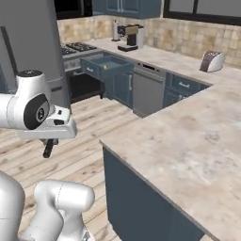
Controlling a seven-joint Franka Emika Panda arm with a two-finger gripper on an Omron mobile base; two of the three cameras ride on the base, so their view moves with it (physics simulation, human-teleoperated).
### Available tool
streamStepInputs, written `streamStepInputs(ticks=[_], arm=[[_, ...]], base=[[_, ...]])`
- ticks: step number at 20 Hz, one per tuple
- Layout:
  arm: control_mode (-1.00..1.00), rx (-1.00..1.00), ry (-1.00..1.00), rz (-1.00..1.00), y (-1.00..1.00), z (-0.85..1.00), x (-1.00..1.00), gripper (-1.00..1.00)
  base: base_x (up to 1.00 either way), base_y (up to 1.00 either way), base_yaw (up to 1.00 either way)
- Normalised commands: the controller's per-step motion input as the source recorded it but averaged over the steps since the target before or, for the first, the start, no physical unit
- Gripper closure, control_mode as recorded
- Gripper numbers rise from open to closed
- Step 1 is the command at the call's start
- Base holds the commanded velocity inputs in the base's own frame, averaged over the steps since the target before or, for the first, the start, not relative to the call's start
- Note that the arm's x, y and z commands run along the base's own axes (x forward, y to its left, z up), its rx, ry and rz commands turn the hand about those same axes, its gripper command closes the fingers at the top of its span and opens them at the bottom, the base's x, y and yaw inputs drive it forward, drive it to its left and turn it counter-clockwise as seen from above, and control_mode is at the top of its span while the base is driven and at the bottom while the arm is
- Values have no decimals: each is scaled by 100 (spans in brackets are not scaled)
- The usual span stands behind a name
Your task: Pick up the metallic utensils from the counter and place them in the open drawer. Make sure not to pick up any wooden utensils.
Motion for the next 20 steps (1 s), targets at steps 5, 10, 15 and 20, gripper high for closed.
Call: streamStepInputs(ticks=[5,10,15,20], arm=[[100,0,0,0,0,0,0,100],[100,0,0,0,0,0,0,100],[100,0,0,0,0,0,0,100],[100,0,0,0,0,0,0,100]], base=[[48,86,-48],[57,75,-54],[49,83,-66],[34,62,-56]])
